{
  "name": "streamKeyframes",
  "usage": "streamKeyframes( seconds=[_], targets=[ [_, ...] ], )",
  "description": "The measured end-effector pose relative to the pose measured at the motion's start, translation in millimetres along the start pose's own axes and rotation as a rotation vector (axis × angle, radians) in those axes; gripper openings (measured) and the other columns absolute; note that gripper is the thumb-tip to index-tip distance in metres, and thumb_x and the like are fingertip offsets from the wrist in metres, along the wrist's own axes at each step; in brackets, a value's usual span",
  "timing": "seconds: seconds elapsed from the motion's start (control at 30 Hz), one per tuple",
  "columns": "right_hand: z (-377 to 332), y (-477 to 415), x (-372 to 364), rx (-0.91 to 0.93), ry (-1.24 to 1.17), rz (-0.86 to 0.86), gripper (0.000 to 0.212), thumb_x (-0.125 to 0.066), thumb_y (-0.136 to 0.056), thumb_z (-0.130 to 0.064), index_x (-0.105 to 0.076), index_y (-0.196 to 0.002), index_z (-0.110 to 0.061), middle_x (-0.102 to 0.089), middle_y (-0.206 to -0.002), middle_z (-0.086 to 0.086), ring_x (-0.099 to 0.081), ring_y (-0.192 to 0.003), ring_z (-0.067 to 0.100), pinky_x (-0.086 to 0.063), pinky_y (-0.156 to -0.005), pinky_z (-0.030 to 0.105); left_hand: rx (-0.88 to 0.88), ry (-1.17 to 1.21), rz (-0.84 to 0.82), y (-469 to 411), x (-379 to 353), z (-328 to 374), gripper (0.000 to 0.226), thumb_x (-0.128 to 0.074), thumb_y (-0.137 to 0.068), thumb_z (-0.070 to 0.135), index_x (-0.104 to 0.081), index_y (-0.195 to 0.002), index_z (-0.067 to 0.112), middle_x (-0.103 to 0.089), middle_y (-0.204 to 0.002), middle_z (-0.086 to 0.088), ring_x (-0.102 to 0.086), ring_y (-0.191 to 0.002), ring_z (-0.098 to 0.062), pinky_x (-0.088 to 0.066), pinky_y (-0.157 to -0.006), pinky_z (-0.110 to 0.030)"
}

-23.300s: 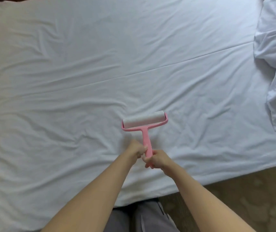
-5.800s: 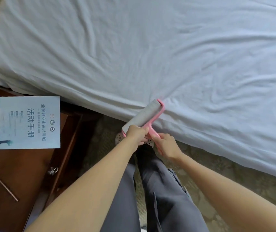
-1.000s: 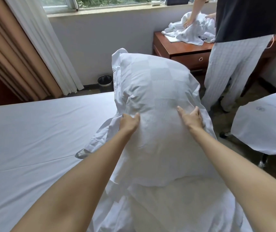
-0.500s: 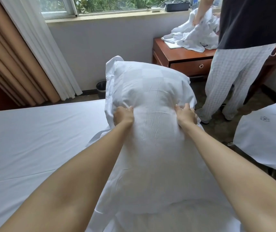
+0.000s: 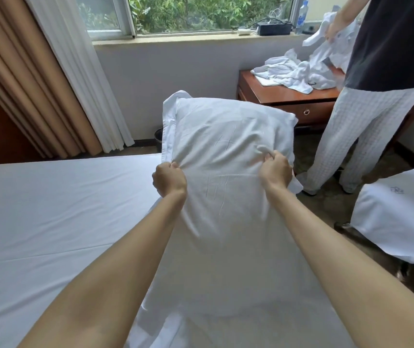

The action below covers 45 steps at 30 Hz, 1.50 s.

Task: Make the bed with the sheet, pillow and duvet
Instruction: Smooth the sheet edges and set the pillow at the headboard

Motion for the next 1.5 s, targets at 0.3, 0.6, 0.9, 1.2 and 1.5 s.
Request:
streamKeyframes(
  seconds=[0.3,0.6,0.9,1.2,1.5],
  targets=[
    [-61.5,107.1,-32.8,0.015,-0.167,-0.05,0.029,-0.039,-0.099,-0.019,-0.063,-0.107,-0.004,-0.063,-0.115,0.019,-0.053,-0.11,0.035,-0.037,-0.089,0.033,-0.041,0.058,0.215,2.1,132.5,-25.9,0.025,-0.041,-0.092,0.006,-0.061,-0.079,-0.002,-0.063,-0.105,-0.027,-0.054,-0.101,-0.041,-0.04,-0.08,-0.038],
    [-132.9,215.4,-106.3,0.15,-0.228,-0.233,0.025,-0.038,-0.098,-0.014,-0.059,-0.093,-0.002,-0.062,-0.098,0.018,-0.055,-0.099,0.032,-0.036,-0.08,0.033,0.025,0.103,0.482,-2.8,282.0,-102.6,0.029,-0.039,-0.09,0.003,-0.05,-0.065,-0.003,-0.062,-0.097,-0.032,-0.055,-0.093,-0.044,-0.036,-0.068,-0.04],
    [-173.7,380.6,-259.4,0.186,-0.197,-0.509,0.037,-0.038,-0.094,-0.007,-0.033,-0.058,-0.016,-0.04,-0.06,-0.003,-0.039,-0.075,0.023,-0.027,-0.066,0.026,0.096,0.086,0.684,-30.7,460.0,-244.2,0.042,-0.034,-0.09,0.0,-0.025,-0.052,0.015,-0.031,-0.053,-0.001,-0.031,-0.061,-0.02,-0.027,-0.061,-0.031],
    [-226.9,550.7,-407.2,0.117,-0.119,-0.611,0.044,-0.045,-0.096,-0.02,-0.025,-0.057,-0.015,-0.03,-0.058,0.0,-0.026,-0.052,0.012,-0.023,-0.053,0.027,0.13,-0.005,0.696,-99.6,630.8,-367.8,0.043,-0.035,-0.092,0.003,-0.022,-0.053,0.016,-0.027,-0.054,0.003,-0.024,-0.054,-0.011,-0.013,-0.054,-0.024],
    [-272.1,589.0,-512.8,0.13,-0.142,-0.618,0.041,-0.039,-0.093,-0.009,-0.02,-0.059,-0.018,-0.023,-0.058,-0.004,-0.019,-0.054,0.013,-0.016,-0.05,0.026,0.161,-0.02,0.683,-200.2,687.8,-425.7,0.04,-0.037,-0.087,0.002,-0.02,-0.053,0.014,-0.027,-0.056,0.0,-0.028,-0.068,-0.023,-0.019,-0.062,-0.029]
  ],
)
Point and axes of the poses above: each hand's wrist, its own y-axis away from the middle knuckle, its own x-axis out of the back of the hand, z = x × y, the point moved 3 cm from there along -y, towards the middle knuckle
